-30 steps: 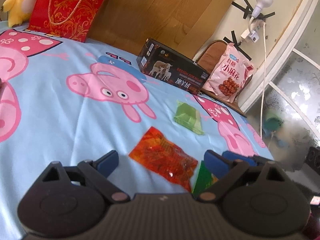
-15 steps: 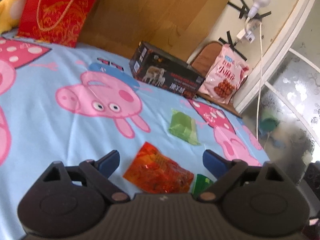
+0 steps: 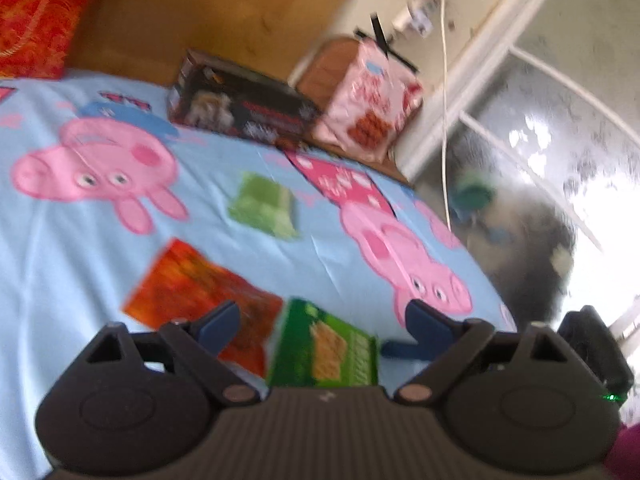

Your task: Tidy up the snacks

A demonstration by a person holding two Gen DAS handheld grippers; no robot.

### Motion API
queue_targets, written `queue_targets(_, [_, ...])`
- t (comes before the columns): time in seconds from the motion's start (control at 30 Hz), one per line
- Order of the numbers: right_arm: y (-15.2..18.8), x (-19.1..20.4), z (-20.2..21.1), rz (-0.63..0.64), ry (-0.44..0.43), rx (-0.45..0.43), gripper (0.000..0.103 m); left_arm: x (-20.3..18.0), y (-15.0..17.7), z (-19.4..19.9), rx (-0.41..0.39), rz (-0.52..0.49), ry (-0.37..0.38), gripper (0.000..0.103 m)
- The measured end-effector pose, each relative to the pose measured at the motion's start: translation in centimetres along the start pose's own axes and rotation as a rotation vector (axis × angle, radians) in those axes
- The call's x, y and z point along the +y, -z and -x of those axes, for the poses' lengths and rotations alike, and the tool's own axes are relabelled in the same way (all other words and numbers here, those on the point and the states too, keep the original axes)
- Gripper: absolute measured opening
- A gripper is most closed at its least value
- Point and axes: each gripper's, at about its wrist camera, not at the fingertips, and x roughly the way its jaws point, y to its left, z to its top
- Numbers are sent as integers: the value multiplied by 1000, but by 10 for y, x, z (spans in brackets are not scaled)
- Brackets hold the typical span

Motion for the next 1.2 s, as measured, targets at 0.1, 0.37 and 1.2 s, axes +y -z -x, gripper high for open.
queue_targets(0.1, [-1, -1, -8, -1, 70, -41, 54, -1, 4, -11, 37, 19, 23, 88])
queue_targets(0.37, [-15, -24, -20, -128, 117, -79, 38, 6, -5, -13, 39, 73, 36, 88])
queue_targets(1.2, [-17, -39, -24, -182, 137, -120, 41, -9, -18, -55, 117, 71, 53, 60])
